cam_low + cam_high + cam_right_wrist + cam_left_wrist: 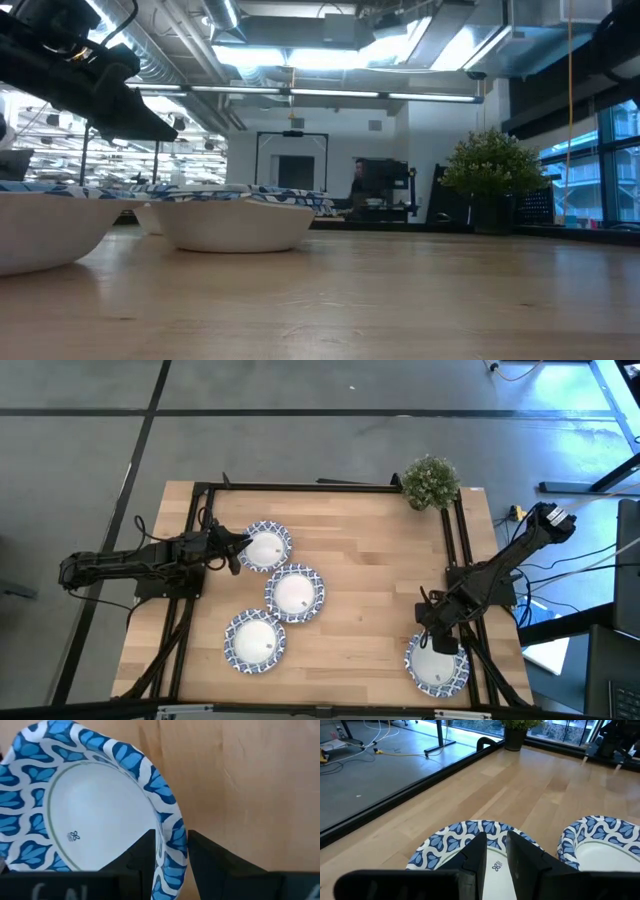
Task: Nest bowls inside each other
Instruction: Stack the white patterned bowl on top of the other white patterned bowls
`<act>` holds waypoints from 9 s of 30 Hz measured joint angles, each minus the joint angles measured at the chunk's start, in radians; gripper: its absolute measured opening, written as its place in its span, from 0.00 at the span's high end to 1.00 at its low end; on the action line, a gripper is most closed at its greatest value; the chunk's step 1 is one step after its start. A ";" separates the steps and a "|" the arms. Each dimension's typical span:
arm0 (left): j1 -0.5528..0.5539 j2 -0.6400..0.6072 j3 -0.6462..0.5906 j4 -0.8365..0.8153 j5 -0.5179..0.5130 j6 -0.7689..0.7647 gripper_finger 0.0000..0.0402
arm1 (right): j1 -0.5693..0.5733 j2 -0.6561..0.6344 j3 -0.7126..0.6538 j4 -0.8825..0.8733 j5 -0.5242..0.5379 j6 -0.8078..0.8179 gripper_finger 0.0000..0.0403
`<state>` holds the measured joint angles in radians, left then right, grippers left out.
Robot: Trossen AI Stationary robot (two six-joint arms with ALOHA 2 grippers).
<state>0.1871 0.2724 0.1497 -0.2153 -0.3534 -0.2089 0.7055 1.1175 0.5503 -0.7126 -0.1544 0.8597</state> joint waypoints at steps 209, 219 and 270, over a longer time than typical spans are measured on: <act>0.000 0.000 0.000 0.000 -0.012 0.010 0.83 | -0.824 0.941 1.107 0.082 -0.054 -1.022 0.69; 0.000 0.000 0.000 0.000 -0.012 0.010 0.83 | -0.822 0.941 1.107 0.083 -0.060 -1.029 0.69; 0.000 0.000 0.000 0.051 -0.027 0.009 0.83 | -0.989 0.365 0.552 0.493 -0.233 -0.892 0.69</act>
<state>0.1871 0.2722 0.1497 -0.1640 -0.3809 -0.2003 -0.2836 1.4828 1.1026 -0.2197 -0.3871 -0.0323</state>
